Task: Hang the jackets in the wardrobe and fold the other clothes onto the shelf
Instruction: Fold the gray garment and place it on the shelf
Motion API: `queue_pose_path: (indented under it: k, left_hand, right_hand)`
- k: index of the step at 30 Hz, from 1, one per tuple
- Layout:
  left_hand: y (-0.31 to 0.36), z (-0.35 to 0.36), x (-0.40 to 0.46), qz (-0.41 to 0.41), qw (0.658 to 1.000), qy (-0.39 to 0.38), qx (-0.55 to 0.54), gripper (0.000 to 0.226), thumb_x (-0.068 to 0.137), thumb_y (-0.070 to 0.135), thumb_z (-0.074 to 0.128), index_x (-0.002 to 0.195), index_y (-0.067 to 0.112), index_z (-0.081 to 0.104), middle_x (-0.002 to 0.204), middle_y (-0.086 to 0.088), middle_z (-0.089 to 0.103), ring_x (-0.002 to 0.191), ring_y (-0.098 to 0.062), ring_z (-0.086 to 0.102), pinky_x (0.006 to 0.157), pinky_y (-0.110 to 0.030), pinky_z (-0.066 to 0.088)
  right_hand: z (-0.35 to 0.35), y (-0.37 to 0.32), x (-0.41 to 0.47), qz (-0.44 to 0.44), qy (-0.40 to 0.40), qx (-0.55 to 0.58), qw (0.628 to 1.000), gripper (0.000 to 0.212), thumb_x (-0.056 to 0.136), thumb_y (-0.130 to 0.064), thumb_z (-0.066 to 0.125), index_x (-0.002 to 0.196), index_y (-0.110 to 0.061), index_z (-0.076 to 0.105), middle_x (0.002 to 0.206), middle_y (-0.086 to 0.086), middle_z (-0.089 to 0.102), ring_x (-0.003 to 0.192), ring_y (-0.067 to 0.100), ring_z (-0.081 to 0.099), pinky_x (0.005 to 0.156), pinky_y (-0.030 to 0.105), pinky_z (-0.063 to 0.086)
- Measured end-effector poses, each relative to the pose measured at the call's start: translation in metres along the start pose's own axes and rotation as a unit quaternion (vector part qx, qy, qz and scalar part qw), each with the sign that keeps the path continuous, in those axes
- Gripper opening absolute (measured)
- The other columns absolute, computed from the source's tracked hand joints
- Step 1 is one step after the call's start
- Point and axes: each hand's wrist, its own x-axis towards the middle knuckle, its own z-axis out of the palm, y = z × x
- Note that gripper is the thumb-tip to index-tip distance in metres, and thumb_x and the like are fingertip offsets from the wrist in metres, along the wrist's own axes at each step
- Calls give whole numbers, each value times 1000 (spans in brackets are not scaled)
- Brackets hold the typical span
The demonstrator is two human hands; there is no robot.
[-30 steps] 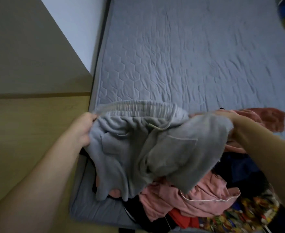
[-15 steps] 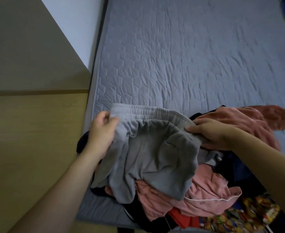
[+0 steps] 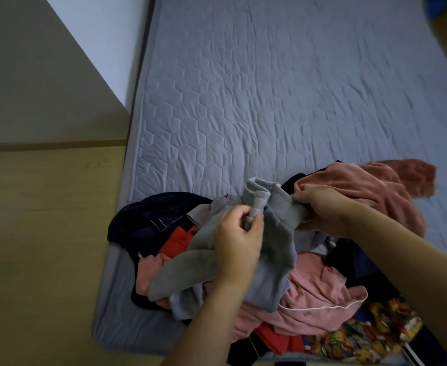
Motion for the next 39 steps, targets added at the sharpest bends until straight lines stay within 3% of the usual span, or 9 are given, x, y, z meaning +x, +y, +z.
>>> queue_pose_path:
  k: [8,15,18,21,26,28,31,35,39]
  left_hand:
    - [-36,29,7,-86,994,-51,34,11,87,20,66,87,10,70,76,-1,67,75,-17,62,75,-39,53]
    - [-57,43,38,-104,992,-7,67,15,88,23,64,95,13,71,83,3,70,82,-15,65,77,-31,52]
    - [-64,52,43,-84,993,-12,76,5,86,23,65,81,23,66,71,12,65,74,-10,64,70,-26,50]
    - [-69,60,50,-80,994,-4,68,14,85,23,67,72,25,61,66,9,65,66,-6,61,60,-21,46]
    - [-53,80,73,-75,996,30,40,10,85,22,68,78,27,62,69,11,64,65,3,60,55,-7,41]
    - [-44,92,80,-64,996,39,49,9,85,24,67,80,29,61,72,12,64,67,2,60,55,-8,44]
    - [-41,115,77,-28,992,-71,100,8,86,23,64,92,22,68,84,6,69,77,-8,63,67,-19,50]
    - [-58,143,60,-4,968,-184,170,20,86,22,66,105,19,73,95,3,73,89,-10,65,77,-18,48]
    - [-69,147,62,-63,980,-137,132,5,84,25,71,89,26,69,77,14,67,76,-2,64,62,-4,42]
  right_hand:
    - [-10,27,21,64,3,-84,994,40,94,-36,54,116,-4,60,101,13,68,101,31,64,82,40,55]
    - [-19,70,75,62,211,-131,967,57,90,-26,62,137,-6,39,132,16,49,114,35,53,94,47,46]
    - [-25,92,93,38,212,43,976,52,82,-37,71,128,-20,53,106,8,63,90,25,61,70,36,50]
    - [-32,94,109,-10,173,30,984,22,80,-47,71,93,-31,64,88,-3,65,82,18,60,66,30,47]
    - [-45,87,121,-51,165,10,985,12,83,-11,67,77,-9,56,73,8,57,72,22,57,71,37,55]
    - [-52,92,115,-49,132,56,988,25,80,3,63,70,-13,47,65,7,51,59,17,53,55,31,51]
    - [-61,105,102,-24,54,119,991,21,84,9,56,77,-11,51,67,8,54,54,14,56,48,25,48]
    - [-77,109,100,-1,-23,190,982,27,95,-23,48,111,-11,66,84,17,66,71,27,63,63,33,53]
    - [-89,95,118,34,-17,81,996,58,96,-61,34,116,-12,58,73,21,70,60,28,68,54,30,54]
